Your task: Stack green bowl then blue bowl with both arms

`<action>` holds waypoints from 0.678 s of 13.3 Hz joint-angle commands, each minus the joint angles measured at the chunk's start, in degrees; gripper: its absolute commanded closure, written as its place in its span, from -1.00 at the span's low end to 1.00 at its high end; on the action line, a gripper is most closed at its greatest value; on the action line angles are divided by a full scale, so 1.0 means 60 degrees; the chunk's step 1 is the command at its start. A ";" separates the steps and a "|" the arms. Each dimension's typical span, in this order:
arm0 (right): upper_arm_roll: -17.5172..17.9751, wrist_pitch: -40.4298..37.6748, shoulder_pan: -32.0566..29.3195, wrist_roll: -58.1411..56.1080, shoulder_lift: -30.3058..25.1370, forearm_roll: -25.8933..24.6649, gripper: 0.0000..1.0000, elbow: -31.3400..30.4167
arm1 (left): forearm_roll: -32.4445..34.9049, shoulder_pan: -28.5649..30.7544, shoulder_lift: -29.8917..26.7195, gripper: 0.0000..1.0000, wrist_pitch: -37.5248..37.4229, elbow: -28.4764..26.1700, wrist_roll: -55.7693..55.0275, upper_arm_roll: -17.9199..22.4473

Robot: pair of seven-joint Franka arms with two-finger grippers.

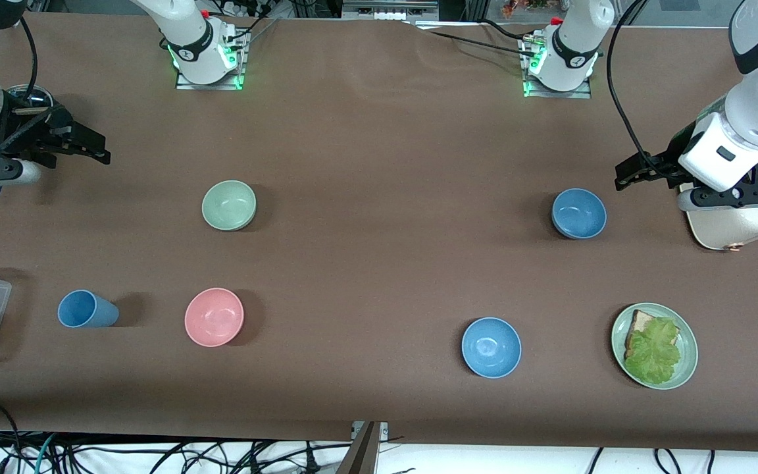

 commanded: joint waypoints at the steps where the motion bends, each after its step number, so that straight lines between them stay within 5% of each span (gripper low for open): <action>1: 0.0114 -0.0087 -0.0084 -0.0135 -0.0027 -0.0104 -1.00 -0.0027 | 0.0176 0.0056 0.0083 -1.00 -0.0193 0.0226 0.0217 -0.0027; 9: 0.0158 -0.0057 -0.0011 -0.0121 0.0031 -0.0075 -1.00 -0.0027 | 0.0176 0.0056 0.0083 -1.00 -0.0222 0.0226 0.0217 -0.0027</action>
